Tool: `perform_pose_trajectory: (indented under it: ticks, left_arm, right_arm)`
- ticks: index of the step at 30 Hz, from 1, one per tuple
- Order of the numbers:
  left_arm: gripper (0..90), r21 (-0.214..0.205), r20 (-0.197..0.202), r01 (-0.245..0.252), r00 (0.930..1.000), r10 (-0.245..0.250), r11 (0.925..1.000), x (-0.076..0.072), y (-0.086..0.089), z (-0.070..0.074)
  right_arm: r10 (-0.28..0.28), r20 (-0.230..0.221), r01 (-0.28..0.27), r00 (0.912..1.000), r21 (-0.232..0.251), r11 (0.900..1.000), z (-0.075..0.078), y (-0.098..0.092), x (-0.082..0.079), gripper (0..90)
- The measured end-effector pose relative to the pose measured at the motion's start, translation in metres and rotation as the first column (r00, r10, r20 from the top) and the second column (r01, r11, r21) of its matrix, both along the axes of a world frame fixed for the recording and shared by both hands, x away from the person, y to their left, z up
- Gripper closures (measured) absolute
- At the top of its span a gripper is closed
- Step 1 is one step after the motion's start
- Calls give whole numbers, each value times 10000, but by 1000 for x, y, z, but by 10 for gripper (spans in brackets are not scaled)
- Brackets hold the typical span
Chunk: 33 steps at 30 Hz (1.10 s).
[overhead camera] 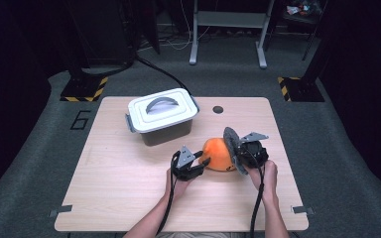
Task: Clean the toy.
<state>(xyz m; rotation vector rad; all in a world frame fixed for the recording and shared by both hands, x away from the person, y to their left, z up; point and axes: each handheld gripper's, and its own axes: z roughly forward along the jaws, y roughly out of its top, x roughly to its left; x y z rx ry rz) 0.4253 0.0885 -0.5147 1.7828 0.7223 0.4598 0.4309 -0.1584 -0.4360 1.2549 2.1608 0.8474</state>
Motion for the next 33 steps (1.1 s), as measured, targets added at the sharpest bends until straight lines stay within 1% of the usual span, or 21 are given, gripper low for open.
perform_pose_trajectory:
  ticks: [3,4,5,6,7,8,9,11,13,14,15,18,20,22,23,26,27,29,31,32,33]
  left_arm:
    - [479,174,-72,-139,9999,140,9998,1,2,0]
    - [463,294,-47,-132,9999,133,9995,2,2,0]
    - [447,315,-25,-140,9999,140,9994,2,1,0]
    - [440,439,-1,-142,9999,142,9989,2,1,1]
    - [437,544,-67,-11,10000,14,9985,4,-1,1]
    - [436,540,-131,26,9999,-19,9985,4,-2,1]
    - [439,703,-102,78,9999,-71,9975,5,-3,1]
    - [450,901,-211,247,9995,-229,9956,7,-6,0]
    - [511,958,-296,319,9991,-292,9949,7,-10,-2]
    - [544,1019,-182,258,9995,-240,9945,8,-11,-2]
    - [585,1112,-199,294,9994,-274,9934,8,-12,-1]
    - [699,1067,-206,283,9994,-263,9939,7,-14,-2]
    - [750,1144,-156,310,9994,-294,9929,7,-13,0]
    - [785,1090,-92,277,9996,-269,9937,6,-13,1]
    - [790,1097,-76,270,9996,-264,9936,6,-13,3]
    - [799,956,-247,271,9994,-249,9950,5,-13,6]
    - [801,983,-311,344,9990,-315,9946,5,-12,8]
    - [803,861,-439,391,9984,-354,9955,3,-13,12]
    - [803,732,-516,483,9977,-446,9961,1,-13,16]
    - [804,727,-581,545,9970,-503,9959,0,-13,19]
    - [804,668,-551,526,9973,-490,9964,-1,-13,21]
  right_arm:
    - [-81,-43,82,10000,48,10000,0,-2,2,740]
    - [-189,-55,190,9998,95,9998,0,-1,2,740]
    - [-95,-35,95,9999,78,9999,0,-2,3,740]
    - [-88,-56,89,9999,57,9999,0,-3,3,740]
    - [-94,-36,94,9999,57,9999,-1,-3,3,740]
    - [-76,-70,76,9999,77,9999,0,-4,4,740]
    - [-128,-57,128,9999,57,9999,0,-4,5,739]
    - [-54,-100,54,9999,64,10000,0,-5,6,740]
    - [-58,-110,59,9999,129,9999,-1,-6,8,739]
    - [-153,-144,155,9998,136,9998,-2,-6,8,739]
    - [-115,-129,118,9999,176,9998,-3,-6,9,739]
    - [-172,-91,174,9998,221,9996,-3,-7,10,739]
    - [-205,-93,207,9997,191,9996,-3,-7,10,738]
    - [-220,-141,223,9997,234,9995,-1,-8,9,737]
    - [-232,-118,235,9997,303,9993,0,-9,9,737]
    - [-307,-74,311,9995,542,9980,4,-13,6,737]
    - [-302,8,301,9995,550,9980,4,-14,5,737]
    - [-407,75,402,9991,625,9972,7,-15,2,737]
    - [-340,211,327,9992,588,9977,11,-17,-1,735]
    - [-365,290,345,9989,676,9971,13,-18,-3,735]
    - [-328,337,302,9989,745,9968,15,-18,-4,735]
